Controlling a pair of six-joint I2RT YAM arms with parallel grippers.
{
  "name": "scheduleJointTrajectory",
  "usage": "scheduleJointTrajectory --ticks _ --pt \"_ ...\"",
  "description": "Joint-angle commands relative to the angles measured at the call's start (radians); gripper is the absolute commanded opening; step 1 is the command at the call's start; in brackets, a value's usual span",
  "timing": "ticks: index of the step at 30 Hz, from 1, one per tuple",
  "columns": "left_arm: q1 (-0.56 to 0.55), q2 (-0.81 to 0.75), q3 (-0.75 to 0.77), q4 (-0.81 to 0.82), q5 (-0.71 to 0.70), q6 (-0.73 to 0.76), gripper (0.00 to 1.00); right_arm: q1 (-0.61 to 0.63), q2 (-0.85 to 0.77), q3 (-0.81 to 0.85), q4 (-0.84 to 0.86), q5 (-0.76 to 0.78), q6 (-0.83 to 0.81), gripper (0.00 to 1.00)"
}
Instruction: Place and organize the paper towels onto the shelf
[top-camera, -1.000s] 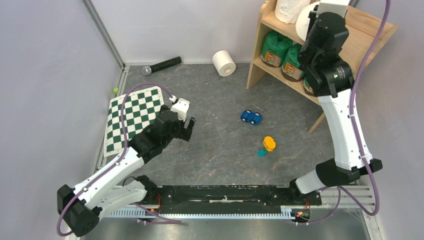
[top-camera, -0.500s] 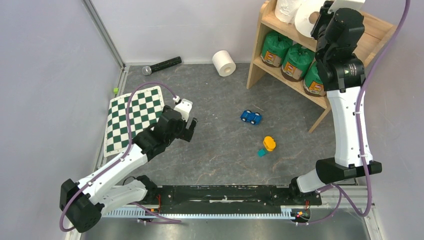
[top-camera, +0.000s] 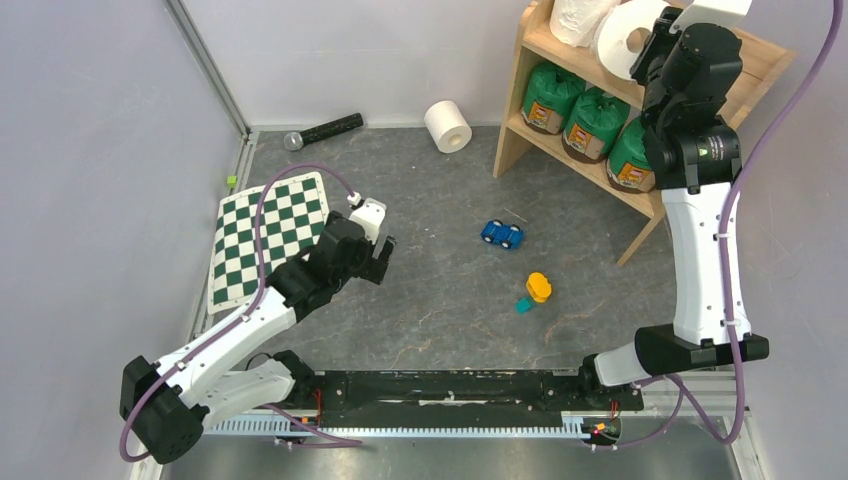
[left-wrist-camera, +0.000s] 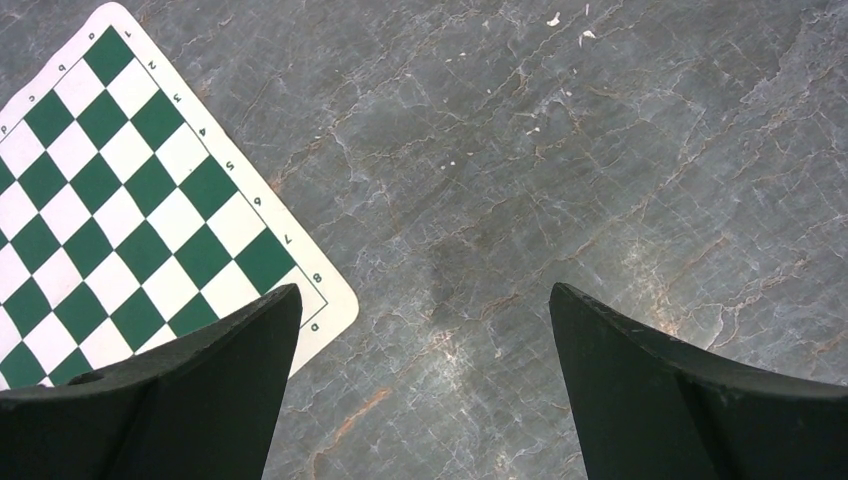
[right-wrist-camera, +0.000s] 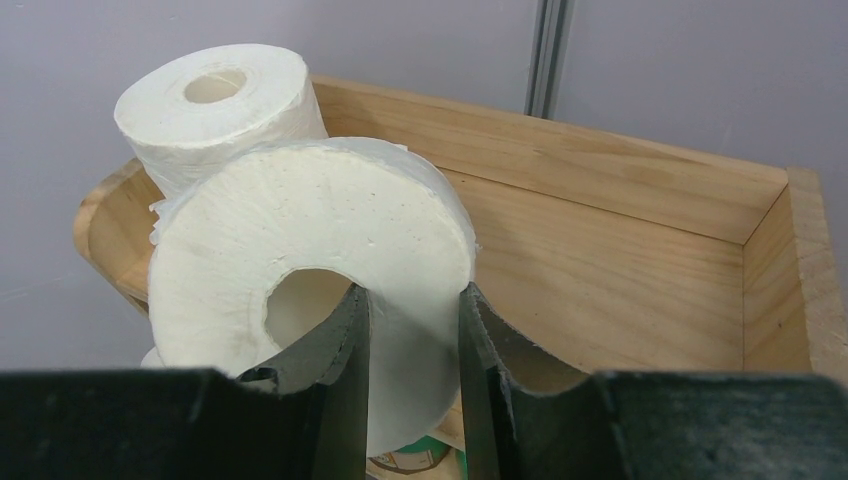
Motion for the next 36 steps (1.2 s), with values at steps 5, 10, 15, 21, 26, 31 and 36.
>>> scheduleJointTrajectory --ticks 5,10,15,21,26,31,36 --pt "-0.008 0.007 0.075 -0.023 -0.031 -0.016 1.00 -0.012 -0.053 0.010 0.058 0.047 0.043 0.33" --pt "-0.008 0.008 0.110 -0.051 -0.054 -0.015 1.00 -0.013 -0.079 -0.013 0.061 0.105 0.046 0.34" --pt "-0.008 0.007 0.106 -0.050 -0.064 -0.016 1.00 -0.013 -0.076 -0.009 0.065 0.087 0.044 0.39" --pt "-0.008 0.005 0.092 -0.040 -0.070 -0.016 1.00 -0.014 -0.055 0.003 0.065 0.072 0.048 0.46" --pt "-0.008 0.007 0.082 -0.034 -0.068 -0.018 1.00 -0.020 -0.024 0.030 0.066 0.060 0.041 0.51" --pt "-0.008 0.009 0.079 -0.030 -0.068 -0.019 1.00 -0.026 -0.003 0.052 0.080 0.027 0.019 0.66" --pt "-0.008 0.013 0.071 -0.024 -0.069 -0.018 1.00 -0.031 -0.026 0.019 0.147 -0.032 -0.011 0.77"
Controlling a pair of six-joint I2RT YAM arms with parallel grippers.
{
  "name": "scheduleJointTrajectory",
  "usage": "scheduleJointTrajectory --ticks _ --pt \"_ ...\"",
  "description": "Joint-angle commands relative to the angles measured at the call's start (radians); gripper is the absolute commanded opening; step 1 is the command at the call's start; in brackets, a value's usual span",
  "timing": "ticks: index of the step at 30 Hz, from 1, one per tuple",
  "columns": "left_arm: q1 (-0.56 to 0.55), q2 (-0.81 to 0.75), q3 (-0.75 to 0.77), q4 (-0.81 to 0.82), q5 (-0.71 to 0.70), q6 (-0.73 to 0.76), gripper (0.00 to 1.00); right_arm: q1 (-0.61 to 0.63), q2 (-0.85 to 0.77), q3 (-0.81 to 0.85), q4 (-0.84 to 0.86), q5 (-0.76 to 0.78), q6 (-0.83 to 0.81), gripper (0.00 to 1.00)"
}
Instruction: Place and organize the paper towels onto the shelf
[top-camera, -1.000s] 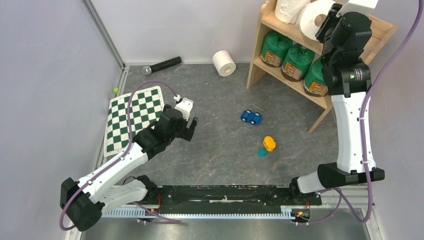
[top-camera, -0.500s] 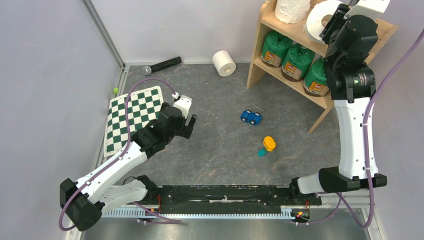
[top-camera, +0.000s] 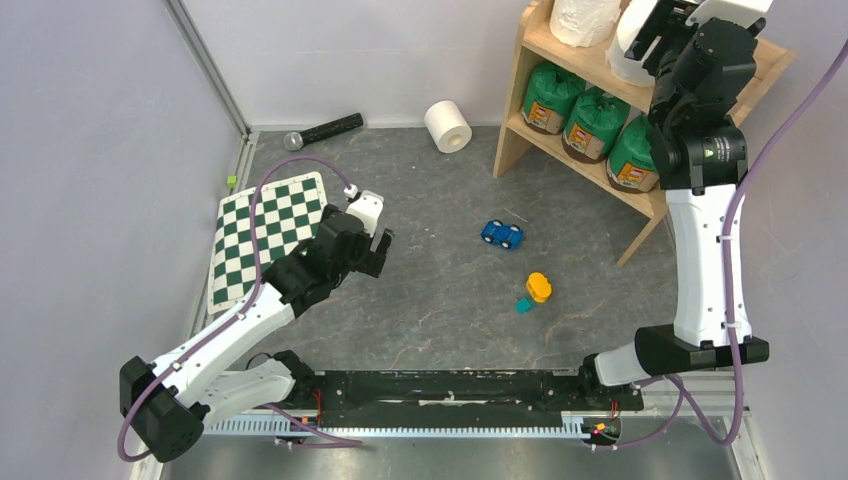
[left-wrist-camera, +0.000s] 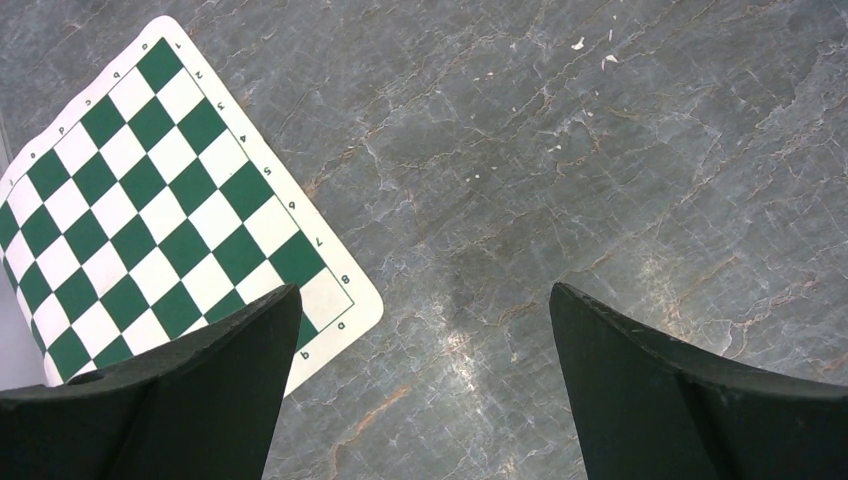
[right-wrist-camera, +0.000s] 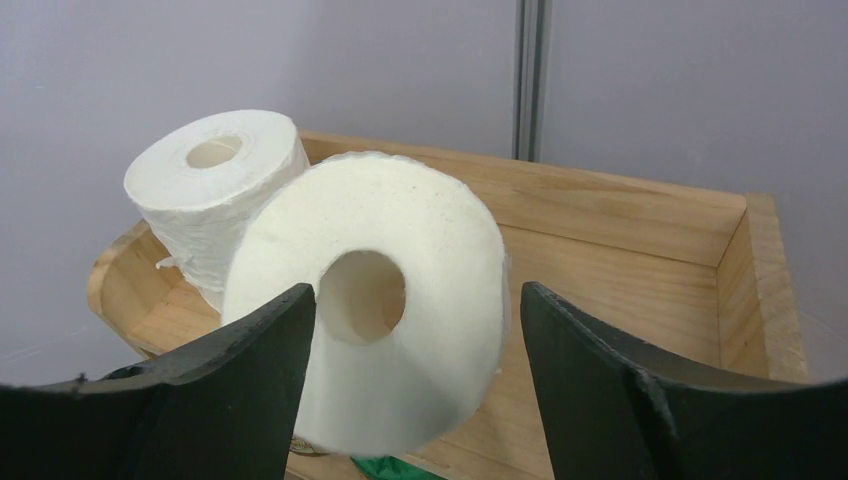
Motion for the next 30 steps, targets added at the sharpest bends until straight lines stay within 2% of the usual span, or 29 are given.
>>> scheduleJointTrajectory --ticks 1,3,4,5,12,22,30 --pt "-0.003 0.004 -0.003 0.036 -0.016 -0.018 1.00 -0.008 -0.031 -0.005 0.105 -0.056 -0.036 0.80" --pt "-0.003 0.005 -0.006 0.039 -0.014 -0.018 1.00 -0.009 -0.049 -0.026 0.141 -0.067 -0.062 0.88" --pt "-0.003 0.006 -0.008 0.041 -0.013 -0.019 1.00 -0.010 -0.058 -0.037 0.153 -0.073 -0.071 0.96" --pt "-0.003 0.007 -0.008 0.043 -0.011 -0.019 1.00 -0.011 -0.067 -0.051 0.167 -0.078 -0.079 0.98" --pt "-0.003 0.003 -0.014 0.046 -0.005 -0.016 1.00 -0.040 -0.092 -0.135 0.178 -0.081 -0.103 0.98" --pt "-0.003 0.004 -0.023 0.050 0.011 -0.010 1.00 -0.144 -0.015 -0.161 0.170 -0.247 -0.053 0.98" --pt "-0.003 0.013 -0.025 0.058 0.014 -0.001 1.00 -0.161 0.032 -0.187 0.219 -0.399 -0.084 0.98"
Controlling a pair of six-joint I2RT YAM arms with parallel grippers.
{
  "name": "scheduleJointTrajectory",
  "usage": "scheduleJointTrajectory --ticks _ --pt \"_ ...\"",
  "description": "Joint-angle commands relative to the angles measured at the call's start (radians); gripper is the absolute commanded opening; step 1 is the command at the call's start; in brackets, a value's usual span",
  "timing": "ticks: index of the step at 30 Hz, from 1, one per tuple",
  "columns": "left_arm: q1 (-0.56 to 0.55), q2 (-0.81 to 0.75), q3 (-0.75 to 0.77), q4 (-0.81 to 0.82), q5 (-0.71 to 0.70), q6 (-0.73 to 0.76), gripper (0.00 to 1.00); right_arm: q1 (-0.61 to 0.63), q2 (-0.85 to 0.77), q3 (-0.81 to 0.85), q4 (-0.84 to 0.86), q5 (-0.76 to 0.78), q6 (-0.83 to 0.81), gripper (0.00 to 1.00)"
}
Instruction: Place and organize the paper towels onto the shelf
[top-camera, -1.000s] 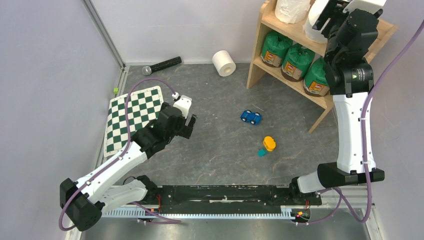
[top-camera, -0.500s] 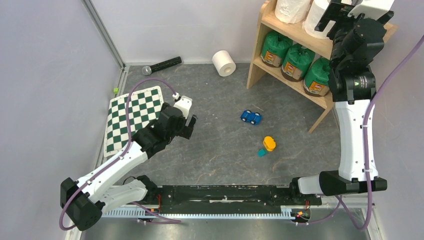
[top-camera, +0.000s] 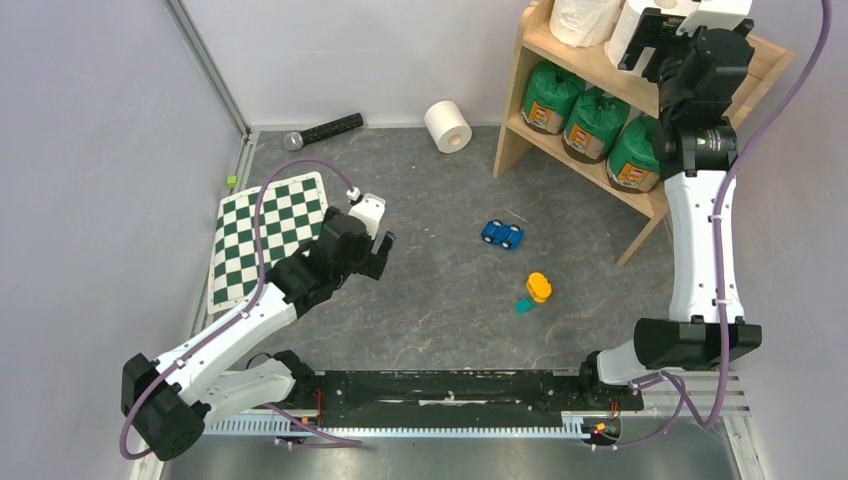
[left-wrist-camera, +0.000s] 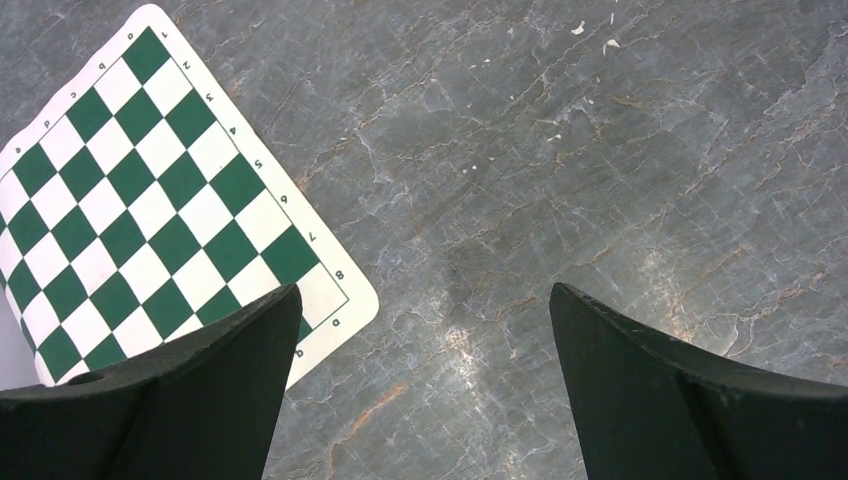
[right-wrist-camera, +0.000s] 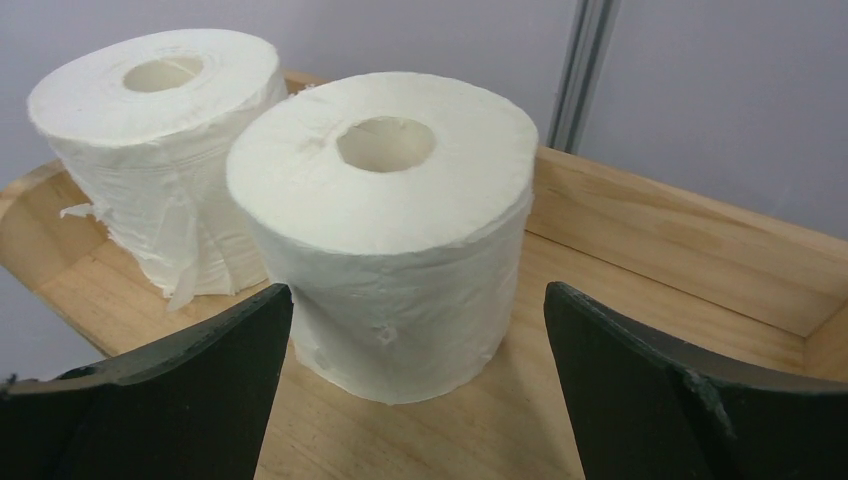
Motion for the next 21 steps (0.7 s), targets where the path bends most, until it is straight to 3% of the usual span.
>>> scheduleJointTrajectory --ticks 1,4,14,21 --pt "-0.004 0.007 -0.002 0.046 0.007 -0.001 1.00 -0.004 0.027 0.001 0.062 -0.144 -0.023 0.98" --pt "-0.004 0.012 -0.002 0.046 0.005 0.002 1.00 -0.004 0.049 0.005 0.074 -0.243 -0.027 0.98" --pt "-0.002 0.021 -0.002 0.046 -0.006 0.007 1.00 -0.005 0.097 0.031 0.089 -0.328 -0.024 0.98" --pt "-0.003 0.025 0.000 0.041 -0.009 0.000 1.00 -0.005 0.024 -0.020 0.089 -0.173 -0.028 0.98"
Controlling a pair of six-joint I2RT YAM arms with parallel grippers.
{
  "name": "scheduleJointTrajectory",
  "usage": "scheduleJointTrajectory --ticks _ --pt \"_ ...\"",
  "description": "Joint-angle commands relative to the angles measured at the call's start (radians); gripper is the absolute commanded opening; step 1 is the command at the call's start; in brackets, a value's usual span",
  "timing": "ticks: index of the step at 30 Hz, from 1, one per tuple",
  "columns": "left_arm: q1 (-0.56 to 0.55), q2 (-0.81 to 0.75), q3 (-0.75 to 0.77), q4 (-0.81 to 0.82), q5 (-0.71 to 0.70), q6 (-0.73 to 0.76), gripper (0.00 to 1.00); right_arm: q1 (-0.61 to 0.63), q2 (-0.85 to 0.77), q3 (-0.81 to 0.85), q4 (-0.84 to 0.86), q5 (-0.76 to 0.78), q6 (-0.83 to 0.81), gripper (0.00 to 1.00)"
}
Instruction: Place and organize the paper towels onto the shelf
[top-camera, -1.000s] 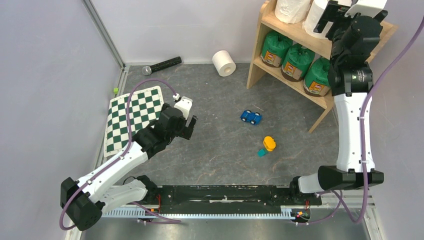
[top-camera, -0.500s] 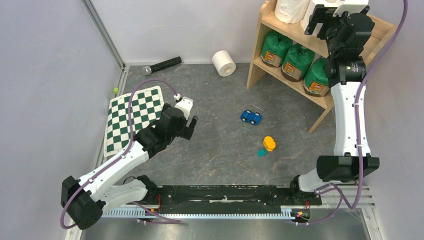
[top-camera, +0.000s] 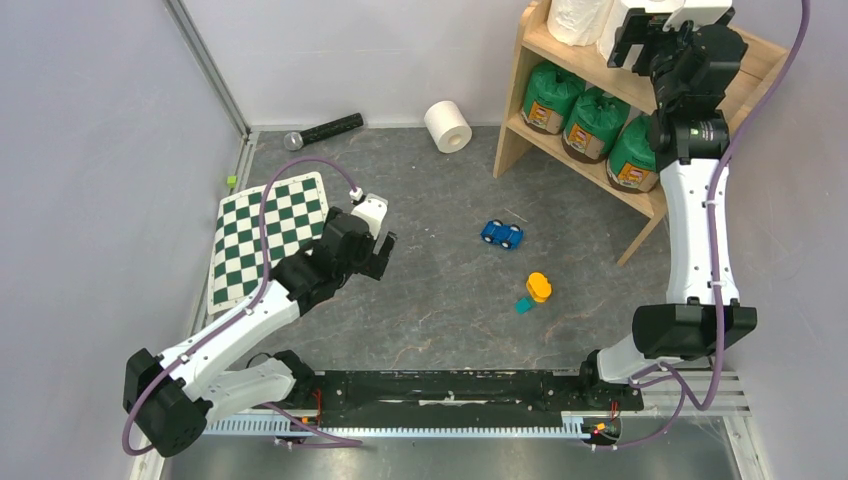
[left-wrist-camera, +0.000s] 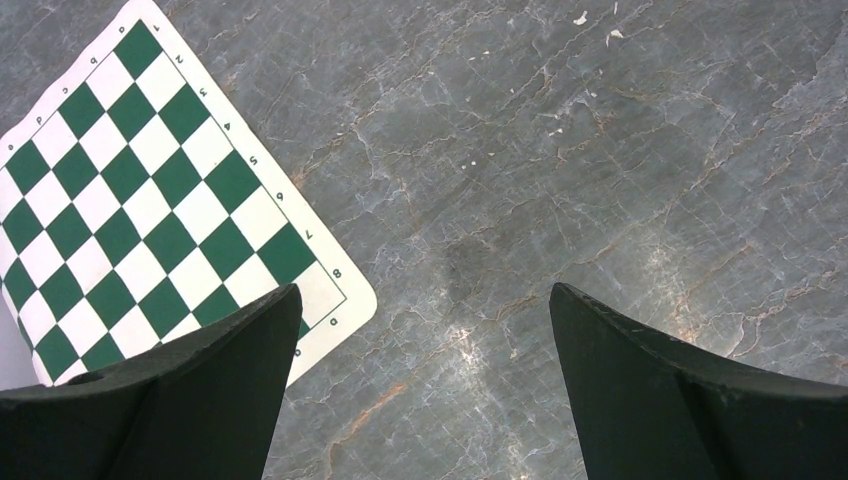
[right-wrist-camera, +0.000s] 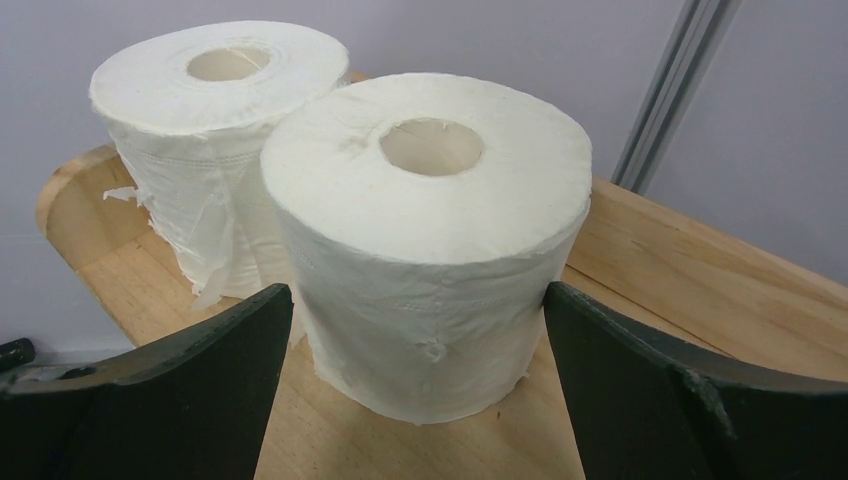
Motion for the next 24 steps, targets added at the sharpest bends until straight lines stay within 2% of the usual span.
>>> scheduleJointTrajectory --ticks 1,4,11,18,24 --pt "-0.002 0.001 0.002 0.035 -0.006 -0.004 1.00 0.012 -0.063 -0.035 -0.005 0.067 0.006 0.98" --pt "-0.002 0.012 0.011 0.035 0.007 -0.020 1.00 0.012 -0.139 -0.093 -0.002 0.063 0.005 0.98" --pt "0.024 0.050 0.049 0.031 0.052 -0.078 1.00 0.064 -0.278 -0.275 0.040 -0.121 -0.012 0.98" --pt "0.099 0.067 0.076 0.014 0.088 -0.121 1.00 0.378 -0.273 -0.399 0.040 -0.005 -0.140 0.98" --pt "0.115 0.068 0.100 -0.022 0.119 -0.155 1.00 0.582 -0.230 -0.610 0.184 0.035 -0.182 0.98"
